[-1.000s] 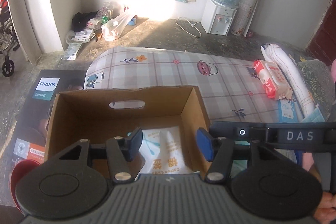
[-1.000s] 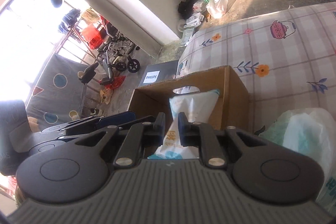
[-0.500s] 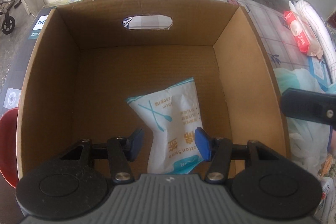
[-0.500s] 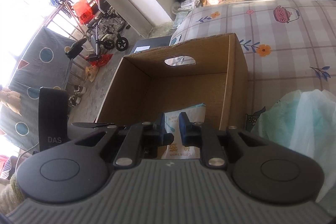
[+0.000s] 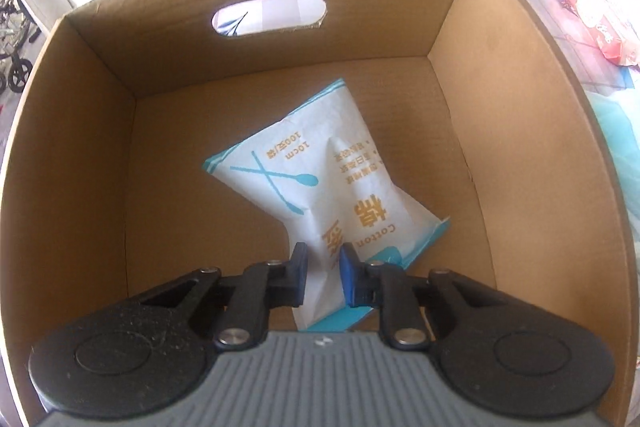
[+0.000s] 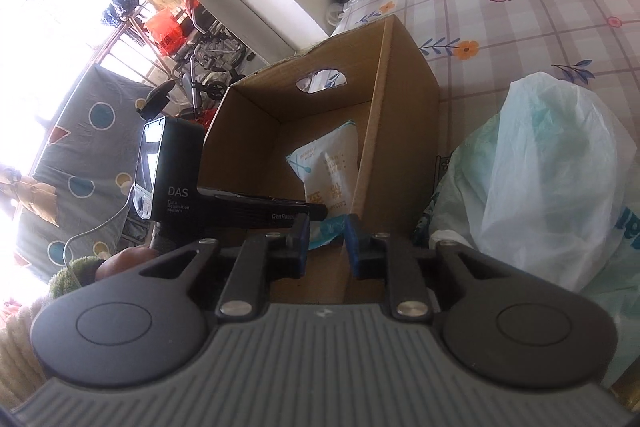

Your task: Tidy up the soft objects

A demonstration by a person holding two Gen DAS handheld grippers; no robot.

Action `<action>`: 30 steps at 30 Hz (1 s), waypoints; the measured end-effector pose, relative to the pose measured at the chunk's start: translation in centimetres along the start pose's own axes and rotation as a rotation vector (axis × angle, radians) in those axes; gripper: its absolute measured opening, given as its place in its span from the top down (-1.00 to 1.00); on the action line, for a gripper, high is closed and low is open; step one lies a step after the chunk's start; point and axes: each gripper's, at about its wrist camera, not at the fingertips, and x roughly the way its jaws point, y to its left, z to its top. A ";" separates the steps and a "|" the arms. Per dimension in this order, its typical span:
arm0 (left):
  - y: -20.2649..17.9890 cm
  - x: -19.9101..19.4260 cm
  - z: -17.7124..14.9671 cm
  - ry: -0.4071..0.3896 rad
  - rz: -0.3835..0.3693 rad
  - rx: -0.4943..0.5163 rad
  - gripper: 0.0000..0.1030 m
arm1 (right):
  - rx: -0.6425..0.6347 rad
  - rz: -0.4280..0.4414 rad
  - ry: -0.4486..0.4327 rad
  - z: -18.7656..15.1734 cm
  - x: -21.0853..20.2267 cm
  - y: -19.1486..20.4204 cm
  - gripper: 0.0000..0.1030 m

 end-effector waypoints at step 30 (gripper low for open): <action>0.4 1.1 6.2 -0.012 -0.207 -0.212 0.45 | 0.114 0.035 0.024 -0.4 1.6 -3.8 0.34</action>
